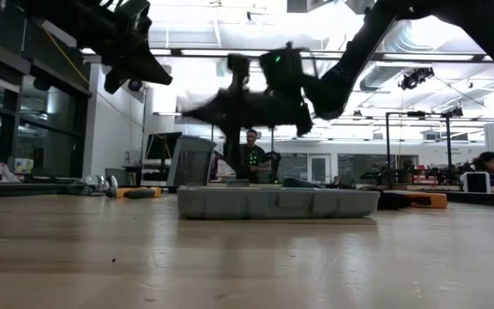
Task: Prefit tool cases
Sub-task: Put the yellow hex keys into the gray toolbox
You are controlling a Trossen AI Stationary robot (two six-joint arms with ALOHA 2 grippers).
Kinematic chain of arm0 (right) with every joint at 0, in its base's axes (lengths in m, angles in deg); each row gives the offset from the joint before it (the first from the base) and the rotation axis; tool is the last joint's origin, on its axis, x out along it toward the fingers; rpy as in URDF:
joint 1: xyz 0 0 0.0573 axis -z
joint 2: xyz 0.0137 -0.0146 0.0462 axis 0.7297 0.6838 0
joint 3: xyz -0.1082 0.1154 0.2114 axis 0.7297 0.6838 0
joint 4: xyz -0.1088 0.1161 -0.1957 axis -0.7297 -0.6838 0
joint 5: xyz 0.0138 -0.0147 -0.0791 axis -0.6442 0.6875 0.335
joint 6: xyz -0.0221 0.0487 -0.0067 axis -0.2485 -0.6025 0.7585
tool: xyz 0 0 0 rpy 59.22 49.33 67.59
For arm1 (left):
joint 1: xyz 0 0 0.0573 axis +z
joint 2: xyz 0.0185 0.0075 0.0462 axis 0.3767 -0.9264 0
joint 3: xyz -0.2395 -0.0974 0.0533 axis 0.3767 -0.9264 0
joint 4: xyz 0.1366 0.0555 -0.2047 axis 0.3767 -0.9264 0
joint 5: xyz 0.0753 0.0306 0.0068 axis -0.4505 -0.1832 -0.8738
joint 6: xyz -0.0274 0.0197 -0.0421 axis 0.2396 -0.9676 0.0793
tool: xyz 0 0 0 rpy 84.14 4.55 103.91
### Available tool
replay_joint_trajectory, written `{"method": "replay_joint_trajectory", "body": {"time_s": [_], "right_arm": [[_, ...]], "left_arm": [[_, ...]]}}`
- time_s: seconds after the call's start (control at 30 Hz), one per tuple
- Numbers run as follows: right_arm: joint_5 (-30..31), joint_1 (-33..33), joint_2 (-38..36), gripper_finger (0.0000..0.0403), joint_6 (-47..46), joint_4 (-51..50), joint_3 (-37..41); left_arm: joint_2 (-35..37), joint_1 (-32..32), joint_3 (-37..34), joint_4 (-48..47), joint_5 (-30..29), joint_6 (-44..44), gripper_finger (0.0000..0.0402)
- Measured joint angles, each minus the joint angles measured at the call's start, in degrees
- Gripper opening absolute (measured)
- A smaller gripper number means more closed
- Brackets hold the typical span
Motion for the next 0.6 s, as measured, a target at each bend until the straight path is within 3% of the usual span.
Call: {"method": "replay_joint_trajectory", "body": {"time_s": [0.17, 0.4, 0.6], "right_arm": [[-2.24, 1.18, 5.69, 0.0, -3.75, 4.98, 0.53], [-3.25, 2.51, 0.26, 0.0, -1.63, 2.42, 0.57], [-3.31, 2.05, -0.16, 0.0, -2.15, 2.05, 0.66]], "left_arm": [[-0.02, 0.0, 0.02, -0.99, 0.0, 0.46, 0.0], [-0.04, -0.04, 0.02, -2.06, 0.03, 0.48, 0.0], [-0.04, -0.04, 0.02, -2.8, -0.2, 0.39, 0.0]]}}
